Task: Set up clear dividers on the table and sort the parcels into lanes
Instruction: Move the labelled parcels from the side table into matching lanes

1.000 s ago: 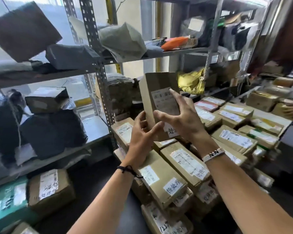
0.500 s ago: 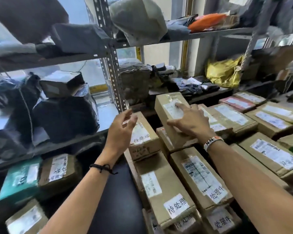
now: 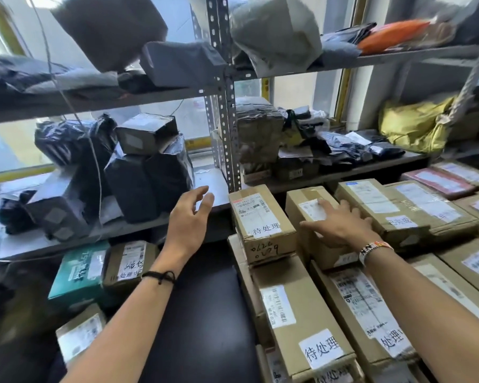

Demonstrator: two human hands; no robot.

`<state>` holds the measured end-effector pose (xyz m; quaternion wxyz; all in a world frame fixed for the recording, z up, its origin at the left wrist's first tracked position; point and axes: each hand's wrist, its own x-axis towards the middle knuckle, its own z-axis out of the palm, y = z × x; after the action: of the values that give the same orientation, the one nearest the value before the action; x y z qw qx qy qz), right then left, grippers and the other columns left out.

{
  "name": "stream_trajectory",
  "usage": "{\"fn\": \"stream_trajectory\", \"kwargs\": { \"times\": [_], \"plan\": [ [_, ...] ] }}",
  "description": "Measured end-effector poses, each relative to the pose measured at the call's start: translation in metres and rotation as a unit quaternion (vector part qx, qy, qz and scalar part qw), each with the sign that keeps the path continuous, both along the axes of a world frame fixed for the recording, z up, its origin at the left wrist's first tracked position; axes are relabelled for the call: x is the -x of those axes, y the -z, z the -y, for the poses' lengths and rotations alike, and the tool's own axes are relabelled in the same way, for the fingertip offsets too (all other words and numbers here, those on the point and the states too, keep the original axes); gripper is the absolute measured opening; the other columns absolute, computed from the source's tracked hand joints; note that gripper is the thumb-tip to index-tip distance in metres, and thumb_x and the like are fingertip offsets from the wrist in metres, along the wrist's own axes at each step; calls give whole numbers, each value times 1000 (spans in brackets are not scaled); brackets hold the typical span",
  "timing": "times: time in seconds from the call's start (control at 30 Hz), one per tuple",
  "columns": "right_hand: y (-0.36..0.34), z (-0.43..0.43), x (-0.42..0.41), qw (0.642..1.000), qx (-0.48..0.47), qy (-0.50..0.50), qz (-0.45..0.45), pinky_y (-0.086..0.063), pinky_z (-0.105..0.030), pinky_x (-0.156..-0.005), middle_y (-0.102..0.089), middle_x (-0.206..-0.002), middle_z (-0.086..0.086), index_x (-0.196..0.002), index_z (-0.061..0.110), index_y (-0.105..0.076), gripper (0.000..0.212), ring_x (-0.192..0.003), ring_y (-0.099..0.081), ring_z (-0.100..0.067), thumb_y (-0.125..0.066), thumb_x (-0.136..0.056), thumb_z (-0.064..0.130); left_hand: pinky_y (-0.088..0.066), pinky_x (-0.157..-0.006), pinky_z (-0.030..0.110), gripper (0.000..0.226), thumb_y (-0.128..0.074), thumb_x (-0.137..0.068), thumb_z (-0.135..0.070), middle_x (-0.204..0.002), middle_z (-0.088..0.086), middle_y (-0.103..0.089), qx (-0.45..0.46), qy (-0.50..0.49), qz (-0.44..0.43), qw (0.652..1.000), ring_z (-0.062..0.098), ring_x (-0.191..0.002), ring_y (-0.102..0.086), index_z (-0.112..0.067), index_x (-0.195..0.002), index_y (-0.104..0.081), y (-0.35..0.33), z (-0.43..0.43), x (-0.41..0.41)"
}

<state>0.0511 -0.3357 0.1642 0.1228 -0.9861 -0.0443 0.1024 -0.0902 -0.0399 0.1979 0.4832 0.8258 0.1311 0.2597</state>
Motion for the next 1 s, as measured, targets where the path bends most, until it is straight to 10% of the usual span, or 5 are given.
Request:
{"fn": "stream_trajectory", "kwargs": {
  "times": [0.23, 0.57, 1.0],
  "plan": [
    [-33, -23, 26, 974, -76, -18, 213, -32, -54, -116, -35, -164, -13, -160, 30, -36, 72, -149, -36, -35, -45, -98, 65, -45, -116, 41, 41, -57, -106, -38, -144, -3, -57, 9, 9, 9, 1000, 15, -131, -57, -20, -143, -60, -4, -13, 9],
    [-64, -118, 92, 923, -102, -149, 340, -40, -50, -106, -47, -156, -11, -154, 22, -48, 64, -139, -47, -33, -50, -100, 57, -37, -107, 12, 46, -58, -105, -39, -145, -4, -52, -4, -20, -1, 1000, 6, -129, -52, -18, -145, -58, 14, -61, 52],
    [36, -327, 218, 915, -134, -347, 158, -41, -44, -106, -48, -155, -3, -156, 31, -44, 68, -138, -50, -27, -57, -97, 61, -33, -123, 40, 45, -55, -107, -31, -152, 8, -53, 40, -173, -90, 980, 20, -142, -47, -9, -147, -57, 98, -200, 170]
  ]
}}
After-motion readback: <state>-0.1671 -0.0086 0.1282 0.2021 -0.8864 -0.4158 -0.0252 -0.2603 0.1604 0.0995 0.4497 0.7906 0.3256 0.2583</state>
